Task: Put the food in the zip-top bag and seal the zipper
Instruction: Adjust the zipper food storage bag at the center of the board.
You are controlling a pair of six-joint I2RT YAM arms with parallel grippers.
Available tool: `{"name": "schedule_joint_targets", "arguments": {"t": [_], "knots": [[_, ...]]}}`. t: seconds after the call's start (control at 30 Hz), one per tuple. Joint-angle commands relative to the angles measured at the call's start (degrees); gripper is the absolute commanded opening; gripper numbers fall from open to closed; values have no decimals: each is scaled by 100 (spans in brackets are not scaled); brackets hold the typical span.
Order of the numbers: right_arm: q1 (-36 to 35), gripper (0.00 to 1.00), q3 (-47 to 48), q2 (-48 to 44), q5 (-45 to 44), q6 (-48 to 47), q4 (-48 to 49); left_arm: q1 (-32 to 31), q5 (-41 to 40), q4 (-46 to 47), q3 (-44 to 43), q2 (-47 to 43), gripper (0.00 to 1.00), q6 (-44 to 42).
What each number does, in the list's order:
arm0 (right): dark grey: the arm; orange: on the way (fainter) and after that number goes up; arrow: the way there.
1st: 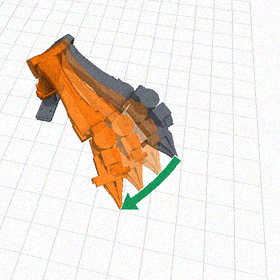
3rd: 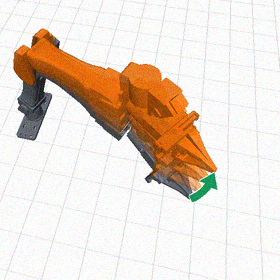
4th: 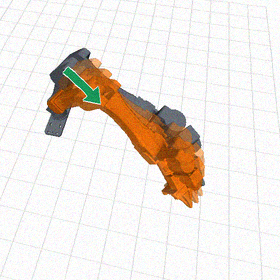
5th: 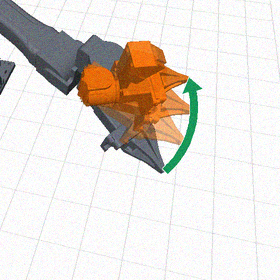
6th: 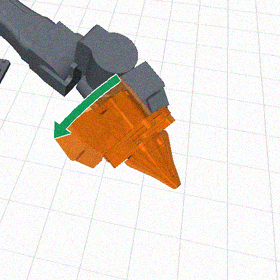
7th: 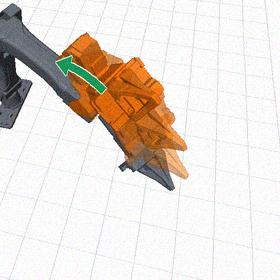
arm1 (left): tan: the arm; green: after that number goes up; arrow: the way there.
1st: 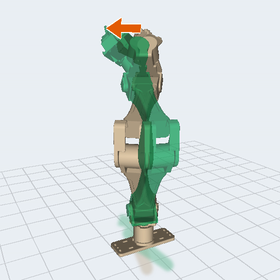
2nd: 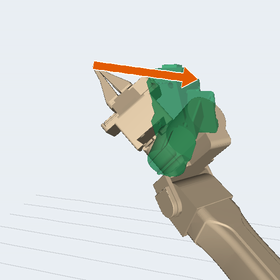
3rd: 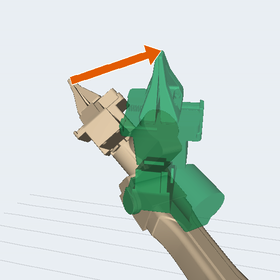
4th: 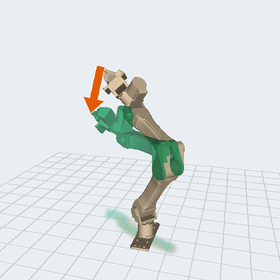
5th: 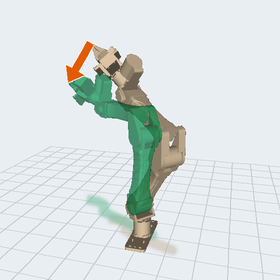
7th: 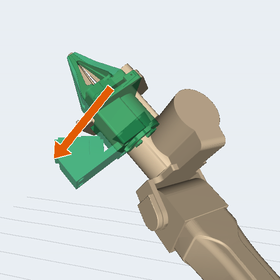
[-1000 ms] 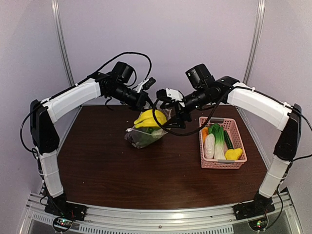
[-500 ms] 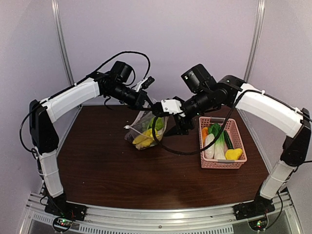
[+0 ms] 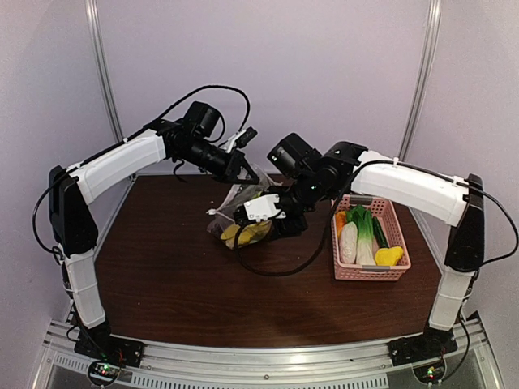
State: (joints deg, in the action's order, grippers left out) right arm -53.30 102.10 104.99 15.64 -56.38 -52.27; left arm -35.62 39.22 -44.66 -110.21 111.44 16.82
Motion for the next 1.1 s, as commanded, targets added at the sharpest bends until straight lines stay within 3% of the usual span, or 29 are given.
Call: {"name": "schedule_joint_targets", "arguments": {"t": [0.0, 0.07, 0.1, 0.27, 0.37, 0.47, 0.53, 0.6, 0.73, 0.97, 1.07], "knots": [[-40, 37, 458, 345, -587, 98, -262, 50, 54, 152, 66, -188, 0, -12], [-47, 6, 638, 332, -648, 221, -245, 53, -24, 128, 62, -205, 0, -30], [-49, 0, 721, 288, -667, 265, -214, 47, -70, 106, 42, -215, 0, -55], [-49, 0, 1007, -278, -289, 444, 147, 36, -574, 94, -118, -455, 0, -219], [-49, 0, 897, -534, -94, 571, 376, 12, -466, 976, 469, -1092, 0, -115], [-48, 0, 764, -334, -338, 522, 291, 115, -1278, 692, 605, -931, 0, -206], [-49, 0, 635, -263, -425, 494, 282, 101, -607, 239, 51, -519, 0, -233], [-49, 0, 566, -257, -311, 541, 293, 78, -94, 407, 91, -461, 0, -80], [-51, 0, 558, -393, 33, 584, 196, 55, -521, 494, 189, -586, 0, -209], [-44, 0, 487, -659, -340, 809, 590, 55, -281, 865, 385, -992, 0, -208], [-49, 0, 438, -703, -374, 806, 519, 55, -609, 679, 348, -1016, 0, -158]]}}
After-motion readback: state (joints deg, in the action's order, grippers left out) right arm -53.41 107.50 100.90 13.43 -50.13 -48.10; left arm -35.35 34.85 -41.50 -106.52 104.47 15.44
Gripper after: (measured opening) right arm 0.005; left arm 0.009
